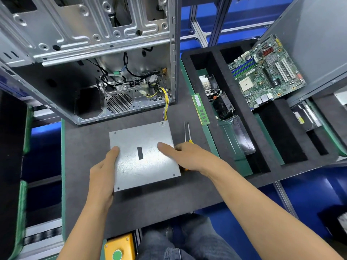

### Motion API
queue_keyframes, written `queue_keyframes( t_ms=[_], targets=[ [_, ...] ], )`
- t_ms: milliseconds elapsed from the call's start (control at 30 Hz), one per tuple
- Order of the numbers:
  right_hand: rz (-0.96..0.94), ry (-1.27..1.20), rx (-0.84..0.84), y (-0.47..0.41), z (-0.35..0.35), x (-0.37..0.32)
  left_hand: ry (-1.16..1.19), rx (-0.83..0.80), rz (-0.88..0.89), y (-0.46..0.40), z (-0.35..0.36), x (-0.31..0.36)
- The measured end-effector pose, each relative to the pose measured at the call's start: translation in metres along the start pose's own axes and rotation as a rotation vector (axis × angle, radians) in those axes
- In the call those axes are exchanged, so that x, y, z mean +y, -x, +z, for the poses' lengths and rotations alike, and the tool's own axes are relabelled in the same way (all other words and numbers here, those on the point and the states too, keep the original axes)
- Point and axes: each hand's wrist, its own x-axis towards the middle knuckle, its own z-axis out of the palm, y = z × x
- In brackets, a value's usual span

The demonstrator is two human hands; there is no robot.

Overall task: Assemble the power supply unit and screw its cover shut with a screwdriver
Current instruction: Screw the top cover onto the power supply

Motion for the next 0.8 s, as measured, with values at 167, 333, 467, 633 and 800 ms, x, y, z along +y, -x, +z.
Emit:
queue_keyframes(
  t_ms=[167, 333, 467, 633, 800],
  targets=[
    [0.046, -0.111, 0.122, 0.0, 0.009, -0.007, -0.009, -0.002, 0.016, 0.0, 0.001, 0.0],
    [0.092, -0.099, 0.139, -0.002, 0.017, -0.009, 0.01, -0.003, 0.025, -0.002, 0.0, -0.003],
    [0.1, -0.203, 0.179, -0.004, 0.022, -0.009, -0.007, 0.008, 0.008, -0.005, 0.0, -0.003],
    [0.139, -0.298, 0.216, -0.006, 0.027, -0.01, -0.025, -0.002, -0.006, -0.006, 0.003, -0.001],
    [0.173, -0.3, 0.221, -0.007, 0.031, -0.012, -0.023, -0.033, -0.024, -0.009, 0.002, -0.002]
  ],
)
